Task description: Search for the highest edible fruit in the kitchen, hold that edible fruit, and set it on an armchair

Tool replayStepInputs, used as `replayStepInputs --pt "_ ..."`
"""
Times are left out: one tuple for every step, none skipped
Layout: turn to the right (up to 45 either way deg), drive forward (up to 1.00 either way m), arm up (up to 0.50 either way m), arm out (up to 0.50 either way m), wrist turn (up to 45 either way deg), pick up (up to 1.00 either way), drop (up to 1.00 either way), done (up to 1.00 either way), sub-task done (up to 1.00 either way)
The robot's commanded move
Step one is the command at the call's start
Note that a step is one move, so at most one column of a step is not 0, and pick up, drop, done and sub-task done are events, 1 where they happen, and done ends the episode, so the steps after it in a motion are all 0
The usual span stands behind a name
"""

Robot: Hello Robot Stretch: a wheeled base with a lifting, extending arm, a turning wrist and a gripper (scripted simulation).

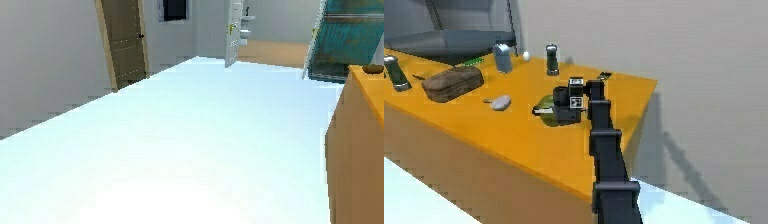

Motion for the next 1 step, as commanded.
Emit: replayStepInputs --pt "0.0 0.0 0.0 0.0 0.0 1.0 0.0 0.0 0.0"
